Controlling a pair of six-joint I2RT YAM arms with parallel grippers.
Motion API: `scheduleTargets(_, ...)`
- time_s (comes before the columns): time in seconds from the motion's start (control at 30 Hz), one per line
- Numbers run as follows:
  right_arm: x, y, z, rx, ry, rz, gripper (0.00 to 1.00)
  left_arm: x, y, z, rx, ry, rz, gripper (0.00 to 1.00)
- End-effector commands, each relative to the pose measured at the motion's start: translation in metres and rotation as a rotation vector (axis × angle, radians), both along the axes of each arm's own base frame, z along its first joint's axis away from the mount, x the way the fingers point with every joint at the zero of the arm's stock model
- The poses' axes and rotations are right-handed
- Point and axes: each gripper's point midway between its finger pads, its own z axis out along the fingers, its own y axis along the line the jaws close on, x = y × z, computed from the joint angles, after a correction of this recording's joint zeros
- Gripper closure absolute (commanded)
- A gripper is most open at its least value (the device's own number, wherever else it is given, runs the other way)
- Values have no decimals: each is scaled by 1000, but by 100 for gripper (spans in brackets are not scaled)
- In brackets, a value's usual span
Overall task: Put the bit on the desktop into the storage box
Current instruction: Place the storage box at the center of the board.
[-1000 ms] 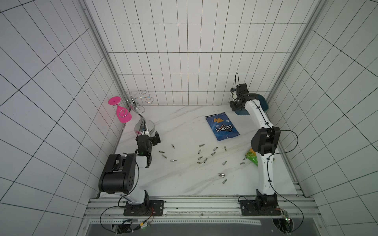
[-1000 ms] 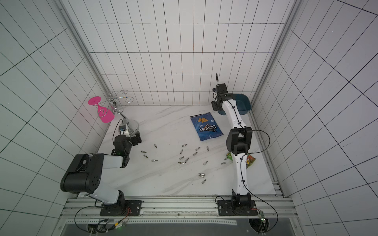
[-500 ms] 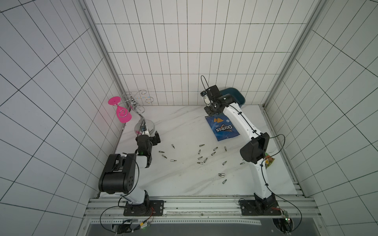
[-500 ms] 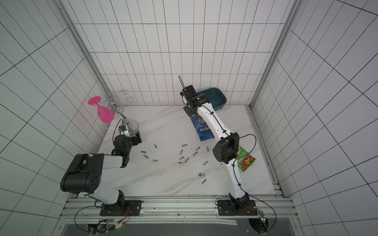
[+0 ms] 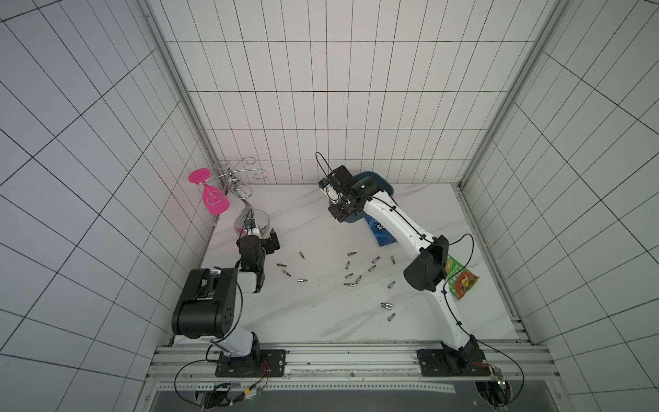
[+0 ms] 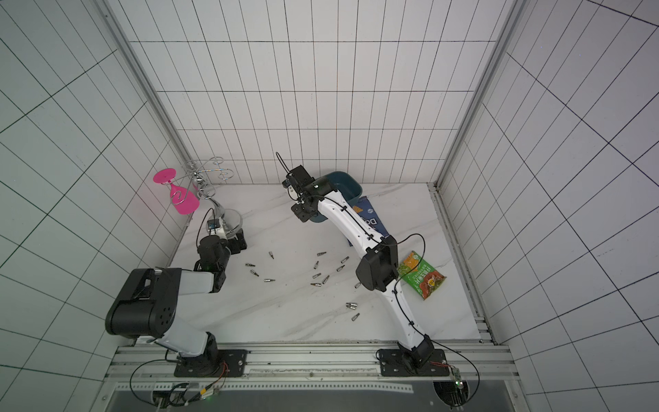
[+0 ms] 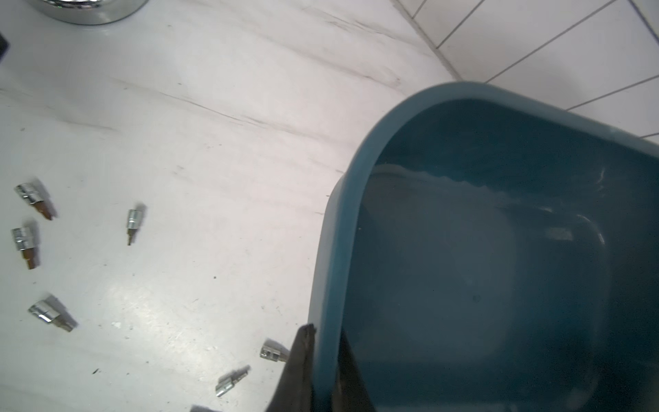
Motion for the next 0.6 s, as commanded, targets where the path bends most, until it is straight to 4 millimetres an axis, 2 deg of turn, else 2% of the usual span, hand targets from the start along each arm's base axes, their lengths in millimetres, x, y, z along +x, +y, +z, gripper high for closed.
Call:
scheduleTargets(0.0, -32, 26, -26, -13, 79, 104, 100, 5, 0, 14, 0, -41, -7, 2)
scheduleTargets(0.17, -56, 37, -49, -29, 158, 230, 100, 5, 0, 14, -1, -40, -7, 2)
scheduleTargets(0.37, -81, 39, -70, -95, 198, 330, 100, 5, -1, 14, -1, -41, -7, 2)
scheduleTargets(0.57, -86, 33, -98, -178, 172, 367, 100, 5, 0, 14, -1, -39, -6, 2)
